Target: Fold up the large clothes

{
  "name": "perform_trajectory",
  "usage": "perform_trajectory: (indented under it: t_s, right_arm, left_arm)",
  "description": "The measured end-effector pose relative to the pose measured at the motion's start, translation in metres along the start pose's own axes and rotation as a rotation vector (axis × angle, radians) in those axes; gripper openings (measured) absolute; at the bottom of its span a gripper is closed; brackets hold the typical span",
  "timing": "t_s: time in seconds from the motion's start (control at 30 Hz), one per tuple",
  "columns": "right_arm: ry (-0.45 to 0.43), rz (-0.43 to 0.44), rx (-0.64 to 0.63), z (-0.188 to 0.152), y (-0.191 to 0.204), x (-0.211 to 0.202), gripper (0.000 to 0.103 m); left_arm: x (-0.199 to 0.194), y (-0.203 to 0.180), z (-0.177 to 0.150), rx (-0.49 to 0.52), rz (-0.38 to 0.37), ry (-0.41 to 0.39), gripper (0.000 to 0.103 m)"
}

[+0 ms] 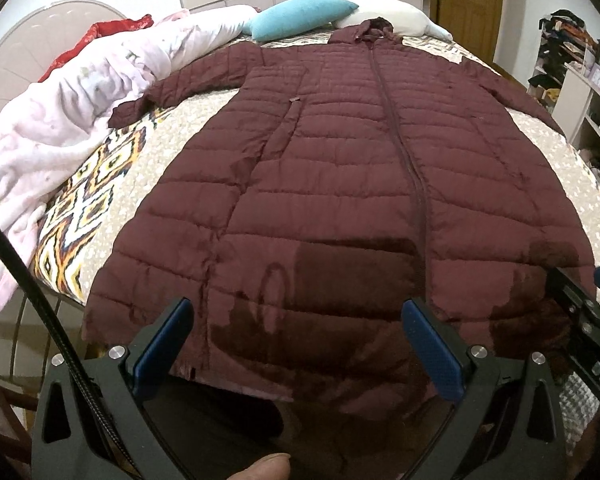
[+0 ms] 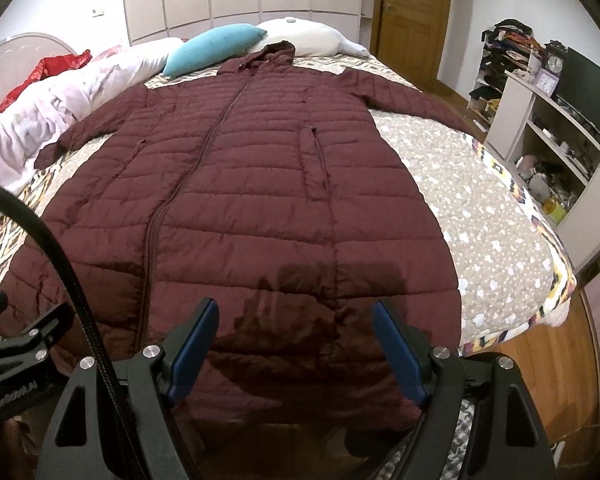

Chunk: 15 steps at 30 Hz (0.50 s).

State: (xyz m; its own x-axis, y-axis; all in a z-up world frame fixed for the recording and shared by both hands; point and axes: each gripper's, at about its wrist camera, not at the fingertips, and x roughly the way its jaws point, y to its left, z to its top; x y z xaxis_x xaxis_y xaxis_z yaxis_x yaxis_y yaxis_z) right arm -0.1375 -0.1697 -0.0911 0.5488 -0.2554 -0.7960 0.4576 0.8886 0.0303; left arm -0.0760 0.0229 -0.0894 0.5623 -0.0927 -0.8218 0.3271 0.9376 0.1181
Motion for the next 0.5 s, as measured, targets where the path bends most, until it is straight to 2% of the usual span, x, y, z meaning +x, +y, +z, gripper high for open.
perform_trajectory:
  t_s: [0.2, 0.37, 0.5]
  right_arm:
    - [-0.014, -0.002, 0.002, 0.000, -0.001, -0.001, 0.083]
    - [-0.006, 0.000, 0.001, 0.000, -0.001, 0.000, 0.083]
    - [-0.006, 0.003, -0.001, 0.000, -0.002, -0.001, 0.083]
  left_arm:
    - [0.024, 0.003, 0.012, 0.013, 0.051, -0.004, 0.103]
    - [0.053, 0.009, 0.013, -0.003, 0.052, 0.050, 0.103]
    - [0.063, 0.013, 0.011, -0.037, 0.018, 0.062, 0.103]
